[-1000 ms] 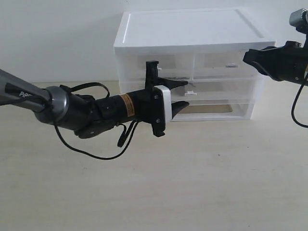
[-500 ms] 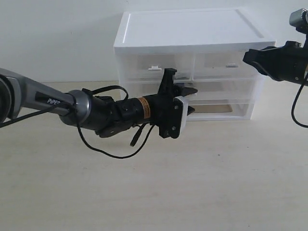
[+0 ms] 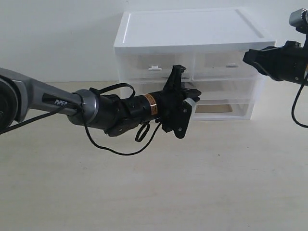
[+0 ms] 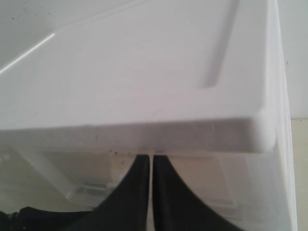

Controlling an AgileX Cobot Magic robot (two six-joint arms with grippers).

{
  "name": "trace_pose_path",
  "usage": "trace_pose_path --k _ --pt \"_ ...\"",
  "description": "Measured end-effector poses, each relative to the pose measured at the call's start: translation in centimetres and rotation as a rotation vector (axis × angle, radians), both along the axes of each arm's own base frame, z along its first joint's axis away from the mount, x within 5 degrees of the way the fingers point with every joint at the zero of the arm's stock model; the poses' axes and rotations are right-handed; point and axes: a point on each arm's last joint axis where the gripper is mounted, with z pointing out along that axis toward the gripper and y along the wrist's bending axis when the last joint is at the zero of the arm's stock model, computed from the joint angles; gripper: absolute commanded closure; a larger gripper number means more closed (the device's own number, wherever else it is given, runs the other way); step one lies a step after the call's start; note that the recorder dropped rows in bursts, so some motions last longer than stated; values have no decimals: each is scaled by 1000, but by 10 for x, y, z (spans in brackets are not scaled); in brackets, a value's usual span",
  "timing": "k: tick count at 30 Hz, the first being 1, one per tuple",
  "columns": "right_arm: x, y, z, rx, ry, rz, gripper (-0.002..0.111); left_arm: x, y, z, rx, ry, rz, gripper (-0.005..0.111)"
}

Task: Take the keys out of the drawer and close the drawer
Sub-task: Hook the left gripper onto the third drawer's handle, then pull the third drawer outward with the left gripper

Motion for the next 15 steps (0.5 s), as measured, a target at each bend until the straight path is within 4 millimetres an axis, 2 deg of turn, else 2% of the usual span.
trace_pose_path --k 7,15 --pt "0 0 0 -7 -3 4 108 -4 -7 -1 -6 -5 27 102" --pt "0 0 0 -19 -10 7 108 -37 -13 3 17 21 67 102"
